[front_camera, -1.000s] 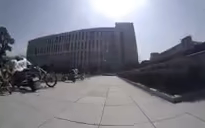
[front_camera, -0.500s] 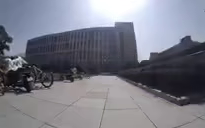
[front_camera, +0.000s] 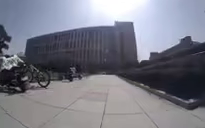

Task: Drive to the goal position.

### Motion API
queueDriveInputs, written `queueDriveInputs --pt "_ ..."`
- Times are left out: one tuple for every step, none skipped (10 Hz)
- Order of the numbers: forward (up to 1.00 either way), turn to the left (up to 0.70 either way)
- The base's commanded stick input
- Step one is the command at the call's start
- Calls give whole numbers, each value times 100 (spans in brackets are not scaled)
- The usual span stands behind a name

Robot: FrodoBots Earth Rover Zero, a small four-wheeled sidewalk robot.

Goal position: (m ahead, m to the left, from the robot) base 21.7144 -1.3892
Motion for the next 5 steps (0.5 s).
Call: queueDriveInputs --pt "45 27" --pt "45 8" --pt "45 0" --pt "52 0" --pt "60 0"
